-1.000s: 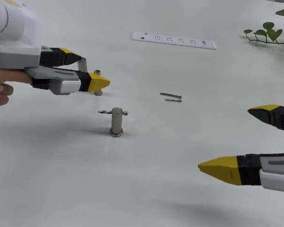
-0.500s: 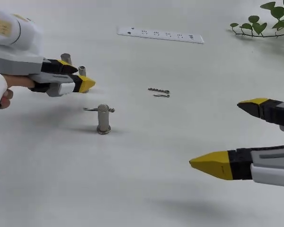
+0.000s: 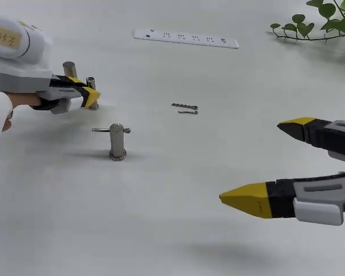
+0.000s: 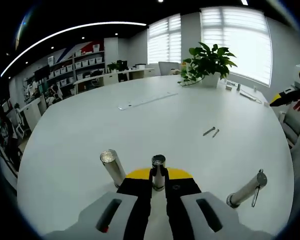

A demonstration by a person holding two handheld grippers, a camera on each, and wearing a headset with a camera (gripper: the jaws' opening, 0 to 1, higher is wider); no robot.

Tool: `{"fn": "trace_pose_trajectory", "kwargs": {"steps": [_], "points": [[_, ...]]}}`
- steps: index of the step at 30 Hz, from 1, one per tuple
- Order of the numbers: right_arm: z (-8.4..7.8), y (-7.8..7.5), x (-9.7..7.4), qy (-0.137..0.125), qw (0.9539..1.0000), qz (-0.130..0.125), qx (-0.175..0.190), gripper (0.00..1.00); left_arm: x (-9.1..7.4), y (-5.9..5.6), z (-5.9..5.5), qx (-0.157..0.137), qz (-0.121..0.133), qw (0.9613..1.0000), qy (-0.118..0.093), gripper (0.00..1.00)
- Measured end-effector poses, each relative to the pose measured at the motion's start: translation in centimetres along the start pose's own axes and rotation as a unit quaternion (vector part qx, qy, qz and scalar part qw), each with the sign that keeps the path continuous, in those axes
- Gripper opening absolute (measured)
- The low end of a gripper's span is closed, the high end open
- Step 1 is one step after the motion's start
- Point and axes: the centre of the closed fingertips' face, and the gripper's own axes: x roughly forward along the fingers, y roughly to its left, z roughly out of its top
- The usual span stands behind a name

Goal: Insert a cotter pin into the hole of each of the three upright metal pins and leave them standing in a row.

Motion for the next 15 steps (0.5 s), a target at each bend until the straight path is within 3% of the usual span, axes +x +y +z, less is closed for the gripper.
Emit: {"fn": "trace_pose_trajectory", "kwargs": {"steps": [2,5,8,11,15], "points": [[-0.1,0.2,0.1,0.0,1.0,0.002,0.001,0.98,0.0,0.1,0.0,-0.007,0.005,1.0,0.0,0.06],[-0.2,0.5,0.1,0.0,1.0,0.006,0.003,0.98,-0.1,-0.2,0.0,0.008,0.008,0.9999,0.002,0.06],[-0.1,0.4,0.2,-0.002,1.0,0.002,0.001,0.91,-0.3,-0.2,0.0,0.01,0.015,0.9998,0.002,0.05],[0.2,0.4,0.3,-0.01,0.9999,0.002,0.002,0.92,-0.7,0.0,0.9,-0.017,0.019,0.9996,-0.014,0.05],[0.4,0.7,0.3,-0.011,0.9999,0.005,-0.006,0.92,-1.8,0.0,1.8,-0.027,0.025,0.9992,-0.017,0.05]]}}
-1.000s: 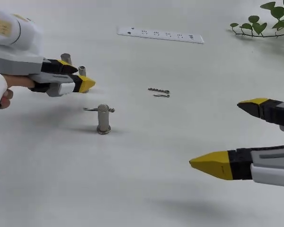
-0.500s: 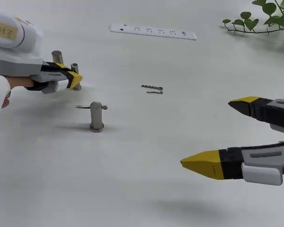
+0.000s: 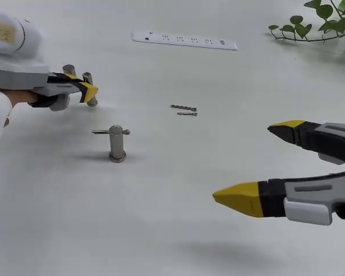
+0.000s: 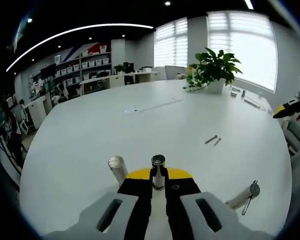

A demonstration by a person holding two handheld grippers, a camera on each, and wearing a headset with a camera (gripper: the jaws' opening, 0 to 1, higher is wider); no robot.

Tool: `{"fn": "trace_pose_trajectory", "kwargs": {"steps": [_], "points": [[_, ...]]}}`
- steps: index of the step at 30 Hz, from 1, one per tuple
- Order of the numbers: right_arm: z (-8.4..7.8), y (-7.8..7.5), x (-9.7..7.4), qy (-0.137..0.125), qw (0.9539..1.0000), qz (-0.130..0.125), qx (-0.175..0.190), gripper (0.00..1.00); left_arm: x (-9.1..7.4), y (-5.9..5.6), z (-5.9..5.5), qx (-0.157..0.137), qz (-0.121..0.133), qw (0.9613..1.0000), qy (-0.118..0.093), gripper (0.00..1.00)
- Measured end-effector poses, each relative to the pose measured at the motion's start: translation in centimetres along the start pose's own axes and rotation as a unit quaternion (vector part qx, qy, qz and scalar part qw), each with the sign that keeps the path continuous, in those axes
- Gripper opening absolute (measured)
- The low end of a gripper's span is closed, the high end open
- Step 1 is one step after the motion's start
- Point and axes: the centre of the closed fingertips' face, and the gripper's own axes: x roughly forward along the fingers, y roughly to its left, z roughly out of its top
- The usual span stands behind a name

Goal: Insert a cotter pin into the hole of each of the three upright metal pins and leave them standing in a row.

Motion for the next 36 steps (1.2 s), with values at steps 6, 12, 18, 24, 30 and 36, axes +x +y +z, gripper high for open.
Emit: {"fn": "trace_pose_trajectory", "kwargs": {"steps": [6,12,18,24,30,36], "points": [[0.0,0.2,0.1,0.002,0.9999,0.0,-0.012,0.93,-2.3,-1.3,1.5,-0.011,-0.008,0.9999,-0.011,0.05],[0.0,0.3,0.1,-0.003,0.9999,0.004,-0.014,0.93,-4.9,-3.3,3.8,0.009,-0.004,0.9994,-0.034,0.05],[0.2,0.3,0.1,-0.011,0.9998,0.007,-0.014,0.93,-7.2,-5.6,6.1,0.02,-0.006,0.9986,-0.05,0.05],[0.3,0.1,-0.3,-0.018,0.9998,0.004,-0.009,0.93,-8.0,-8.6,7.1,-0.014,-0.032,0.9972,-0.065,0.05],[0.0,-0.4,-0.8,-0.02,0.9998,-0.001,-0.005,0.92,-6.8,-11.4,6.8,-0.001,-0.048,0.9974,-0.054,0.05],[-0.3,-0.8,-1.3,-0.026,0.9996,-0.009,0.004,0.92,-5.6,-15.1,5.3,-0.009,-0.067,0.9967,-0.044,0.05]]}}
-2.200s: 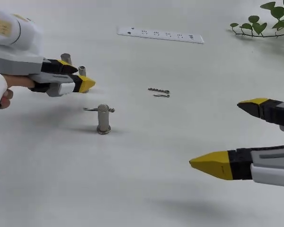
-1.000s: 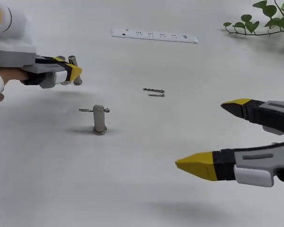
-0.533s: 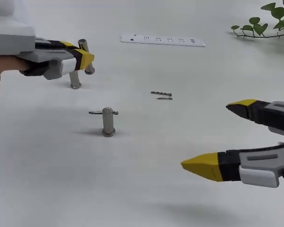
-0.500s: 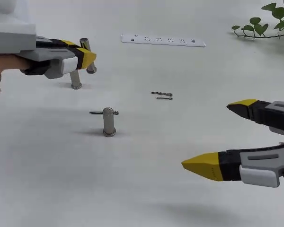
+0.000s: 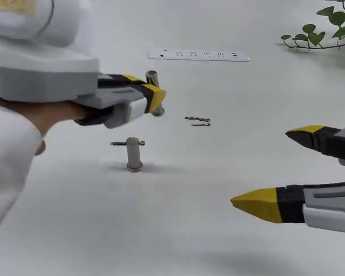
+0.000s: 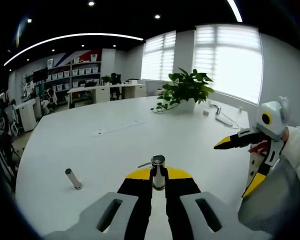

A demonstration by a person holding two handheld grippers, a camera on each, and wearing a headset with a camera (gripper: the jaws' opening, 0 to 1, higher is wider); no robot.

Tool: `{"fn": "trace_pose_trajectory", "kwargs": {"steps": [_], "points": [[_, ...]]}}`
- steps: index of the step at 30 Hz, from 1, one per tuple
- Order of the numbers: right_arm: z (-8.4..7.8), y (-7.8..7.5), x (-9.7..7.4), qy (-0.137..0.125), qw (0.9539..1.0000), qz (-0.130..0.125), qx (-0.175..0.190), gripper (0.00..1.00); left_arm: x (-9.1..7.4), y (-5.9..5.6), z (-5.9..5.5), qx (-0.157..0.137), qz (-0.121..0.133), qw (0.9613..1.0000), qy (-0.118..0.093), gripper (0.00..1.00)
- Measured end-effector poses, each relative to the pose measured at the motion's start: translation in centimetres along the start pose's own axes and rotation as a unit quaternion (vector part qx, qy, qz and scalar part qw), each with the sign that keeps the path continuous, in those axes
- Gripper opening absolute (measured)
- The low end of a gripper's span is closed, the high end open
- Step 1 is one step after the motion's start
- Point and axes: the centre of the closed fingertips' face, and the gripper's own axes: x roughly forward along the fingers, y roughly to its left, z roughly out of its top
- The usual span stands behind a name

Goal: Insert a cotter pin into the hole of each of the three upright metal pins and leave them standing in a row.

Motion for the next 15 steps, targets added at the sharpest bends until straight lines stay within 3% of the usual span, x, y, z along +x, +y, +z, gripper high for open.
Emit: {"fn": "trace_pose_trajectory", "kwargs": {"steps": [7,15], "points": [[-0.2,0.2,-0.3,0.002,1.0,-0.001,-0.001,0.92,2.0,-2.7,-2.7,-0.014,-0.011,0.9994,0.03,0.05],[-0.7,0.0,-0.7,0.002,1.0,-0.007,0.005,0.92,3.3,-3.9,-5.6,0.004,-0.01,0.9975,0.071,0.05]]}}
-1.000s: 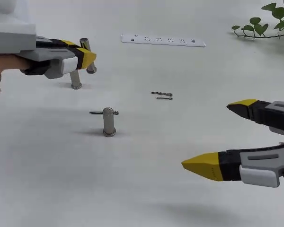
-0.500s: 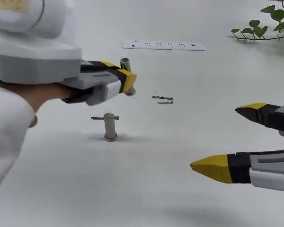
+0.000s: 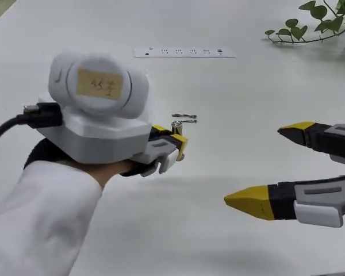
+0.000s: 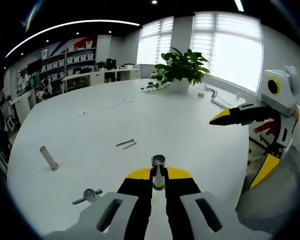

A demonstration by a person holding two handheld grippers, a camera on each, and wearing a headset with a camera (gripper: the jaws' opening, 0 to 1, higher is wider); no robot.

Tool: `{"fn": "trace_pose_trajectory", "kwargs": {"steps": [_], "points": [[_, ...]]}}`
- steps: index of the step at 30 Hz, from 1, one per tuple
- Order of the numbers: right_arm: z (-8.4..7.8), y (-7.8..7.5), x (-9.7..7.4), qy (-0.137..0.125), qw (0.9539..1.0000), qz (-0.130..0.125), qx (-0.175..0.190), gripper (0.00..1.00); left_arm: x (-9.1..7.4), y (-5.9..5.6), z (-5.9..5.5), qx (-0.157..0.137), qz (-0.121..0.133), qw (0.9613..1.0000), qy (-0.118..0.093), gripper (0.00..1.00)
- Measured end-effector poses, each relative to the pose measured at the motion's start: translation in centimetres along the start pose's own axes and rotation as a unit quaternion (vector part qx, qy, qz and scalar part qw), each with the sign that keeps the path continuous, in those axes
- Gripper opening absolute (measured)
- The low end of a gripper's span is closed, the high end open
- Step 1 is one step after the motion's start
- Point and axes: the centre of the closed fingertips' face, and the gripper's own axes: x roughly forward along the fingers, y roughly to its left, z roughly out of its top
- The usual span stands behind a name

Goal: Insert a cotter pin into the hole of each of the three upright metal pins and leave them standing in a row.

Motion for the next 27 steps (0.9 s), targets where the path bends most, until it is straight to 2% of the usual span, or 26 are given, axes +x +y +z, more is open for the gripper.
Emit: {"fn": "trace_pose_trajectory", "kwargs": {"steps": [1,5,7,16,21,27], "points": [[0.0,0.0,0.0,0.0,1.0,-0.001,0.001,0.92,0.1,0.0,-0.4,0.006,0.001,1.0,0.004,0.05],[-0.5,0.1,-0.1,0.006,1.0,0.001,0.001,0.91,0.5,0.0,-1.8,-0.004,0.009,0.9998,0.019,0.05],[-0.6,0.2,-0.1,0.007,1.0,0.003,0.001,0.91,0.6,0.0,-2.3,0.003,0.014,0.9996,0.024,0.05],[-1.0,0.4,0.0,0.008,0.9999,0.006,0.012,0.91,1.0,-0.3,-4.1,0.005,0.02,0.9989,0.042,0.05],[-0.9,0.6,0.1,0.007,0.9998,0.009,0.014,0.91,1.1,-0.2,-4.6,0.011,0.029,0.9984,0.048,0.05],[-1.1,0.6,0.3,0.008,0.9998,0.009,0.017,0.91,1.0,-0.1,-4.8,0.001,0.033,0.9984,0.045,0.05]]}}
